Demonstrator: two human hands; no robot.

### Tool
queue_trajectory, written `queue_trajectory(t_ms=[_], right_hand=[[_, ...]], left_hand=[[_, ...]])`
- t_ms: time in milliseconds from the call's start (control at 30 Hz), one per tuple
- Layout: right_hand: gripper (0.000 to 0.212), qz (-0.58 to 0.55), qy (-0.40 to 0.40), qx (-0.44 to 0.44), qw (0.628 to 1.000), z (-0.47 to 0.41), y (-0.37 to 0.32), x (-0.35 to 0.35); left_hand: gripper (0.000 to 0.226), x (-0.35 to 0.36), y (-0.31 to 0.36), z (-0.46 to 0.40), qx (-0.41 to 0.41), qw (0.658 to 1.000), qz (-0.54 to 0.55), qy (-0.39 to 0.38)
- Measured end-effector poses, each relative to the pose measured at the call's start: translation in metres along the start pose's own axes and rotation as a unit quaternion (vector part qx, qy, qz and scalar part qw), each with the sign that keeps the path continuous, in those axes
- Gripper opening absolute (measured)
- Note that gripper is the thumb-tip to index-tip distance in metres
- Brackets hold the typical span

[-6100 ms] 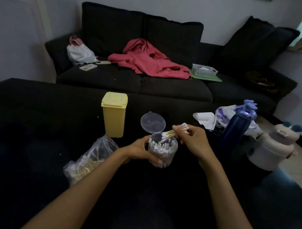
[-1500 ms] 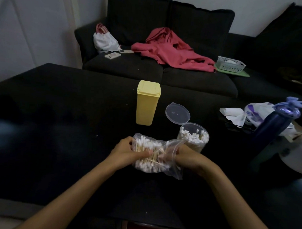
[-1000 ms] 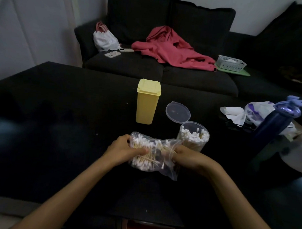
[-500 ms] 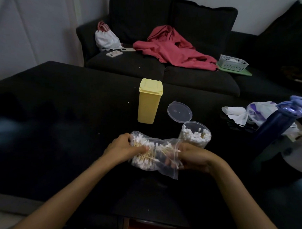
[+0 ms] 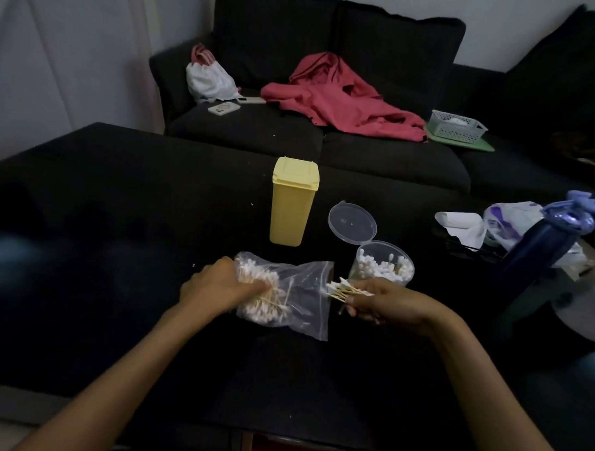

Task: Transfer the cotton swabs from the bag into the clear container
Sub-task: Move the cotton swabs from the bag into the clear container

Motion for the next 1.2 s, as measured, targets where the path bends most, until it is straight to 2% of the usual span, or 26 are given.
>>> queue_trajectory(t_ms=[100, 167, 200, 267, 300, 333, 433, 500, 600, 667, 800, 867, 967, 1067, 1200], right_hand=[[0.024, 0.001, -0.021, 0.002, 1.000, 0.008, -0.002, -0.007], [0.021, -0.018, -0.036, -0.005, 0.999, 0.016, -0.006, -0.014], [0.018, -0.039, -0.042, -0.009, 0.998, 0.019, -0.008, -0.016], [0.011, -0.106, -0.044, -0.022, 0.993, 0.025, -0.014, -0.021], [0.010, -0.140, -0.046, -0.031, 0.989, 0.027, -0.018, -0.022], [0.009, -0.162, -0.051, -0.042, 0.985, 0.029, -0.023, -0.022], [0.009, -0.198, -0.063, -0.071, 0.976, 0.033, -0.034, -0.022], [0.010, -0.222, -0.072, -0.076, 0.969, 0.034, -0.037, -0.022], [0.015, -0.207, -0.065, -0.066, 0.974, 0.038, -0.035, -0.030], [0.015, -0.191, -0.049, -0.042, 0.979, 0.039, -0.029, -0.041], [0.027, -0.140, -0.002, 0.010, 0.990, 0.035, -0.013, -0.061], [0.018, -0.136, 0.010, 0.008, 0.991, 0.034, -0.010, -0.065], [0.011, -0.151, 0.026, -0.026, 0.988, 0.035, -0.012, -0.072], [0.012, -0.185, 0.020, -0.062, 0.981, 0.037, -0.014, -0.075], [0.017, -0.178, 0.098, -0.063, 0.977, 0.039, -0.010, -0.087]], left_hand=[[0.073, -0.010, -0.003, 0.007, -0.013, 0.996, -0.080, 0.033], [0.086, -0.024, 0.004, 0.013, 0.005, 0.985, -0.134, 0.104], [0.084, -0.032, 0.014, 0.018, 0.038, 0.976, -0.145, 0.158], [0.061, -0.047, 0.047, 0.032, 0.138, 0.956, -0.094, 0.241], [0.049, -0.049, 0.065, 0.038, 0.179, 0.954, -0.050, 0.236], [0.042, -0.044, 0.082, 0.039, 0.202, 0.959, -0.017, 0.196], [0.063, -0.004, 0.126, 0.028, 0.202, 0.979, 0.021, 0.011], [0.077, 0.017, 0.150, 0.020, 0.214, 0.974, 0.029, -0.073], [0.079, 0.039, 0.180, 0.010, 0.222, 0.960, 0.052, -0.163], [0.080, 0.048, 0.193, 0.005, 0.230, 0.957, 0.017, -0.176], [0.080, 0.052, 0.209, -0.006, 0.258, 0.954, -0.092, -0.123], [0.069, 0.055, 0.215, -0.009, 0.273, 0.951, -0.090, -0.112], [0.051, 0.054, 0.218, -0.015, 0.295, 0.952, -0.023, -0.077], [0.025, 0.054, 0.219, -0.020, 0.306, 0.937, 0.138, -0.101], [0.017, 0.053, 0.220, -0.020, 0.310, 0.915, 0.234, -0.110]])
Point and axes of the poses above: each hand's wrist, its own z-axis away from the middle knuckle, its own x-axis out of the palm, y = z × x, the point moved 7 cm from there along -z, towards the middle knuckle, and after that the axes turned 1 degree about -y, right-handed, at the moved point
